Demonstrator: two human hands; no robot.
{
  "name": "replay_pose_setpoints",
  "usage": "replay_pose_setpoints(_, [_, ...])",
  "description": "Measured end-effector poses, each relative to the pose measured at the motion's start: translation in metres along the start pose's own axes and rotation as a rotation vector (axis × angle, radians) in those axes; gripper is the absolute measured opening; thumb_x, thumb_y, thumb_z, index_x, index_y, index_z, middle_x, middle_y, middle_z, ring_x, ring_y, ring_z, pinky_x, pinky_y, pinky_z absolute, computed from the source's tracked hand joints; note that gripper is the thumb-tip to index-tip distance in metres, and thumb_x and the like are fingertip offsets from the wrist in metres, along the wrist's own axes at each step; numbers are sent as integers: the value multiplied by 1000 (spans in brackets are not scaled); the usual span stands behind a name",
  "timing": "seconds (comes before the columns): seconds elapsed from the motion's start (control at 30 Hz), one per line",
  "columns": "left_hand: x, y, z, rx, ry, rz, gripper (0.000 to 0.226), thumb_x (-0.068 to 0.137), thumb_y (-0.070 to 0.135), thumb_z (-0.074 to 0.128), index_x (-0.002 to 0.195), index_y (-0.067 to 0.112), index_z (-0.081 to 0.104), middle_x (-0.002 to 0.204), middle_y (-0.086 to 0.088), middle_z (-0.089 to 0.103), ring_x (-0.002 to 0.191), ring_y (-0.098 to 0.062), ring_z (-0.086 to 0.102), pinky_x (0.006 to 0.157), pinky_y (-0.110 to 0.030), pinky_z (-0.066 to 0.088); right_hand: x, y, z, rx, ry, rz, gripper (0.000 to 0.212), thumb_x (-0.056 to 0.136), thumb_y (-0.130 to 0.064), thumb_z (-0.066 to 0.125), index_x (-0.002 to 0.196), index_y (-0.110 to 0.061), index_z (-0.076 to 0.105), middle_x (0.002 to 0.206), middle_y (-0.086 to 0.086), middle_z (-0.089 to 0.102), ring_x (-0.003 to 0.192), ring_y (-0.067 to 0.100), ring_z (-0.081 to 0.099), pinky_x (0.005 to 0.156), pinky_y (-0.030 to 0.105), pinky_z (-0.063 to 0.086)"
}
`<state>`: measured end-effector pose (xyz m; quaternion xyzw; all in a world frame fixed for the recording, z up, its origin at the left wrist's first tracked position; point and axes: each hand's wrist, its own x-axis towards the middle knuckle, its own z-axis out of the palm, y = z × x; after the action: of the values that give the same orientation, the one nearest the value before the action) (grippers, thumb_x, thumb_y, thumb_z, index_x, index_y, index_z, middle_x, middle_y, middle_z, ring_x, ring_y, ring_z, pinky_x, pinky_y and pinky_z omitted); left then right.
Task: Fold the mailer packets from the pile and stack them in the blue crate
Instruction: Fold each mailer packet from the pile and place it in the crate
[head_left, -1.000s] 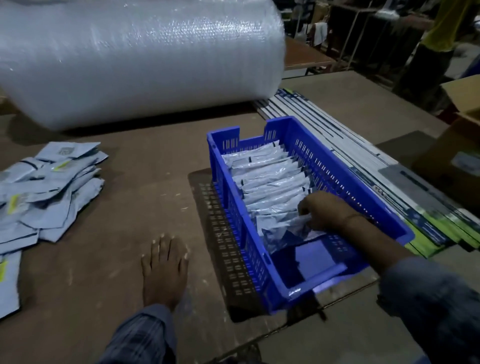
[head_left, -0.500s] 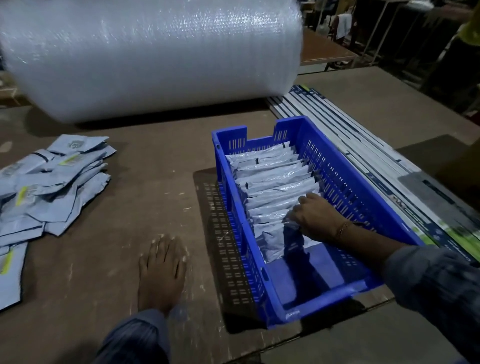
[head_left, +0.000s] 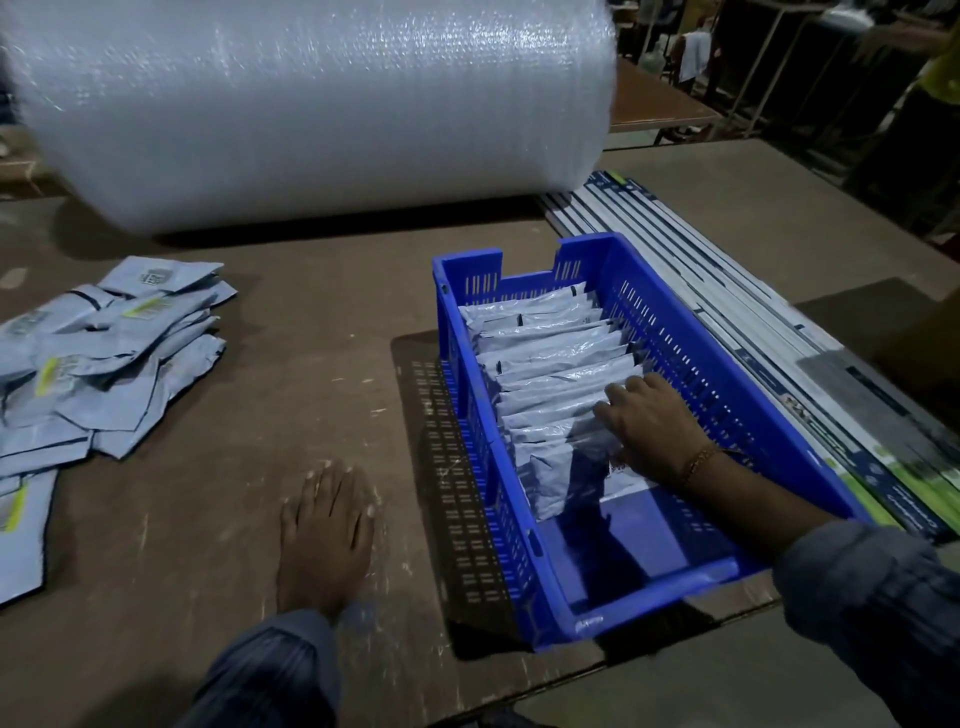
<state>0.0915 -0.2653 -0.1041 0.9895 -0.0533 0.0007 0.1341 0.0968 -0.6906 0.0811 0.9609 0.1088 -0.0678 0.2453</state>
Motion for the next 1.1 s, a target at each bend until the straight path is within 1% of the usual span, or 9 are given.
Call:
replay_pose_setpoints(0.17, [-7, -16, -4, -33, -44, 68, 73, 106, 61, 16, 170, 25, 18, 178, 2, 10, 164, -21, 7, 130, -51, 9, -15, -5, -42, 110, 90, 123, 54, 85, -61, 73, 122, -22, 63, 117, 3, 66, 107, 27, 62, 94, 41, 45])
replay_pose_setpoints(0.23, [-18, -30, -10, -81, -43, 77, 75, 105, 61, 18, 169, 22, 22, 177, 0, 14, 163, -22, 10, 131, -46, 13, -18, -13, -62, 191, 159, 169, 54, 89, -62, 68, 122, -20, 64, 115, 5, 68, 105, 29, 63, 93, 42, 47])
replay_pose_setpoints(0.33, [-38, -62, -19, -66, -32, 84, 72, 106, 57, 22, 169, 23, 21, 176, 0, 15, 163, -25, 15, 130, -48, 19, -18, -37, -95, 305, 252, 185, 52, 92, -59, 64, 123, -17, 65, 113, 8, 70, 101, 32, 65, 90, 45, 50])
replay_pose_setpoints(0.47, [-61, -104, -32, -68, -52, 20, 72, 106, 60, 21, 170, 27, 17, 177, -1, 13, 163, -23, 11, 131, -46, 17, -14, -90, -140, 419, 359, 126, 49, 93, -52, 67, 125, -15, 66, 115, 10, 69, 102, 32, 64, 89, 48, 51])
replay_pose_setpoints(0.67, [-104, -180, -56, -111, 2, 114, 62, 109, 51, 27, 167, 31, 25, 176, 1, 20, 163, -19, 14, 127, -47, 27, -5, -205, -192, 527, 448, 46, 43, 95, -49, 53, 124, -18, 63, 115, 7, 63, 102, 32, 61, 85, 48, 49])
replay_pose_setpoints(0.77, [-132, -226, -66, -110, 102, 78, 57, 107, 38, 38, 160, 18, 45, 169, -6, 36, 158, -27, 32, 121, -48, 37, -2, -275, -207, 594, 425, 45, 43, 98, -51, 59, 132, -25, 61, 124, 0, 63, 110, 24, 60, 92, 44, 50])
replay_pose_setpoints(0.9, [-172, -291, -77, -146, 283, -12, 51, 106, 31, 44, 150, 8, 58, 157, -13, 53, 146, -33, 50, 116, -50, 45, 6, -366, -211, 690, 348, 0, 37, 97, -43, 63, 130, -25, 63, 120, -1, 65, 105, 24, 62, 89, 41, 52])
replay_pose_setpoints(0.97, [-185, -328, -81, -101, 298, -15, 49, 108, 31, 43, 146, 5, 61, 154, -17, 56, 141, -37, 55, 115, -53, 45, 15, -413, -207, 692, 292, -38, 36, 96, -34, 64, 130, -23, 65, 119, 2, 66, 105, 29, 63, 89, 42, 52])
replay_pose_setpoints(1.1, [-195, -381, -96, -135, 240, -191, 50, 107, 34, 37, 142, 11, 65, 149, -12, 60, 136, -36, 57, 114, -52, 45, 34, -494, -209, 760, 175, -119, 37, 93, -16, 63, 129, -17, 67, 122, 10, 67, 105, 36, 63, 89, 42, 54])
